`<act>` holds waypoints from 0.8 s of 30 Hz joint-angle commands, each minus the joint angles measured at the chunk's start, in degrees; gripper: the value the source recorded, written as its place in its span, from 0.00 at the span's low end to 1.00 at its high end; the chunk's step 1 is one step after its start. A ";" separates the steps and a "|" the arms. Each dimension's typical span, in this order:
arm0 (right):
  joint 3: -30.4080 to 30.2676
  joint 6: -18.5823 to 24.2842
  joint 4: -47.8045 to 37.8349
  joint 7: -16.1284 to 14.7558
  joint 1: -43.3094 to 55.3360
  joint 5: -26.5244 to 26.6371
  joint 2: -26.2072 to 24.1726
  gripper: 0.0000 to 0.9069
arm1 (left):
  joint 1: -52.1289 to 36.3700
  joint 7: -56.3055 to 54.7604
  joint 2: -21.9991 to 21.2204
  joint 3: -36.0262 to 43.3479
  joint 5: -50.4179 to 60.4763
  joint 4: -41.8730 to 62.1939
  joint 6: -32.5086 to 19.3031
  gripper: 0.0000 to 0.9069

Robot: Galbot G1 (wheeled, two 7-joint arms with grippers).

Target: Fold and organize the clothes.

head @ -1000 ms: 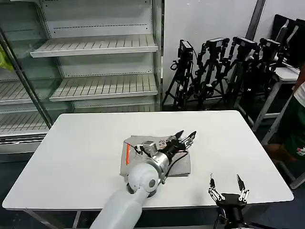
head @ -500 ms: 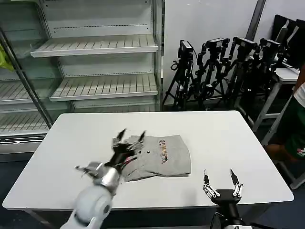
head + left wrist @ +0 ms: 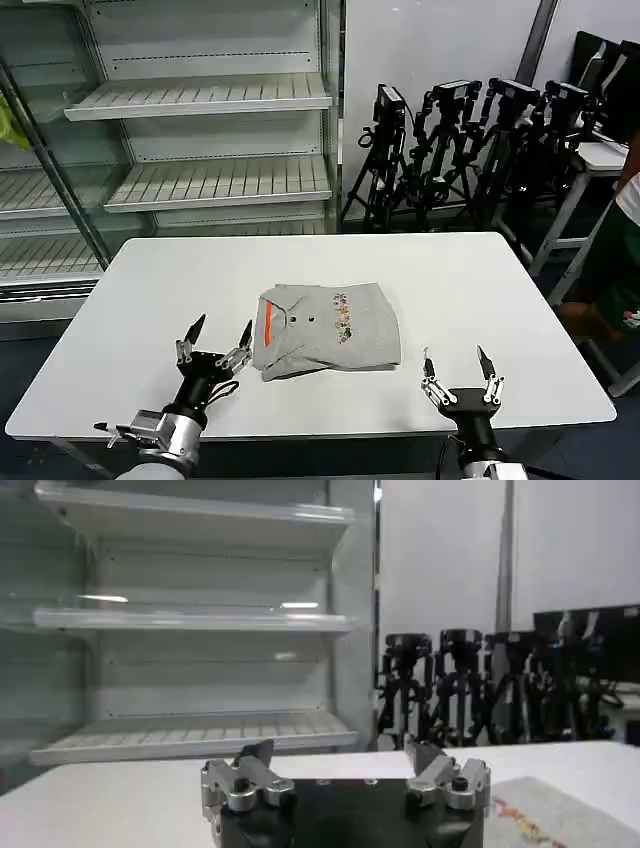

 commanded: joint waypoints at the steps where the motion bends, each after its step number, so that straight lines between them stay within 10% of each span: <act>1: -0.49 -0.23 -1.77 -0.16 2.25 0.25 0.87 1.00 | 6.87 0.12 -1.28 -3.25 5.83 -2.32 -1.75 1.00; 24: -0.75 -3.16 -0.74 -1.60 1.78 -1.23 1.49 1.00 | 8.78 -0.94 -3.10 -2.33 7.95 -2.70 -3.37 1.00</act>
